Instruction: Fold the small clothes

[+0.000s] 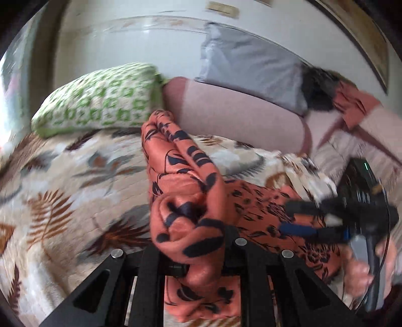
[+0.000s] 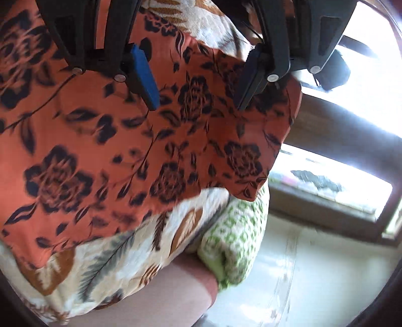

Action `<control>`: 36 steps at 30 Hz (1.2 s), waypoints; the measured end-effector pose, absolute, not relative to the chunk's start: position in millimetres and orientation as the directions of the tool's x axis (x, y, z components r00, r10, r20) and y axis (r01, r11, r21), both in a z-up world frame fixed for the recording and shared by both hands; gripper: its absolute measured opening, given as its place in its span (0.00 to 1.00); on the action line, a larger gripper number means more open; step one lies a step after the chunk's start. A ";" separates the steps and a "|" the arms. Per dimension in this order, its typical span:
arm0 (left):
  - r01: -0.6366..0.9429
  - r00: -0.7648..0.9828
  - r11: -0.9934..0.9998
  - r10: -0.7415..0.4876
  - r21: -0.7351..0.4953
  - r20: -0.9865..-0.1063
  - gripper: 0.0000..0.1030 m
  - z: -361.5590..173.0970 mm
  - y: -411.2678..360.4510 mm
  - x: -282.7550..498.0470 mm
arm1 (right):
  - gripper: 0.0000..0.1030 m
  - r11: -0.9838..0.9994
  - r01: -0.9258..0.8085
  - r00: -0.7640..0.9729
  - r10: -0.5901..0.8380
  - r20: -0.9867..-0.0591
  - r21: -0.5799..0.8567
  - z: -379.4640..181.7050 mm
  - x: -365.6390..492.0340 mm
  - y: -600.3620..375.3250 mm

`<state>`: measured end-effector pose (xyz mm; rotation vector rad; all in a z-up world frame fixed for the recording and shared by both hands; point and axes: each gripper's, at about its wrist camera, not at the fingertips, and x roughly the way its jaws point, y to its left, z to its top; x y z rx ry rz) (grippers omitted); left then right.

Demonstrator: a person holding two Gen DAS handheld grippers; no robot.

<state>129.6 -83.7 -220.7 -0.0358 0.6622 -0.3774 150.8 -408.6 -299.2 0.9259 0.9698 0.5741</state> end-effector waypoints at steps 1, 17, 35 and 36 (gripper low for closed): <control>0.362 0.714 0.924 -0.362 -0.127 -0.599 0.17 -221.9 -99.3 126.8 | 0.69 0.478 -0.016 0.468 0.780 -0.416 0.878 -298.8 152.6 -416.3; 0.546 0.596 0.837 -0.363 0.030 -0.716 0.16 -276.6 -204.1 94.5 | 0.80 0.408 0.149 0.457 0.779 -0.429 0.901 -335.4 183.6 -471.9; 0.601 0.525 0.795 -0.472 -0.085 -0.708 0.16 -241.3 -250.8 114.3 | 0.17 0.704 -0.038 0.569 0.599 -0.564 0.709 -283.9 212.2 -487.0; 0.611 0.512 0.785 -0.489 -0.101 -0.706 0.16 -240.6 -259.8 115.8 | 0.17 0.702 -0.029 0.588 0.587 -0.556 0.711 -282.7 211.9 -500.2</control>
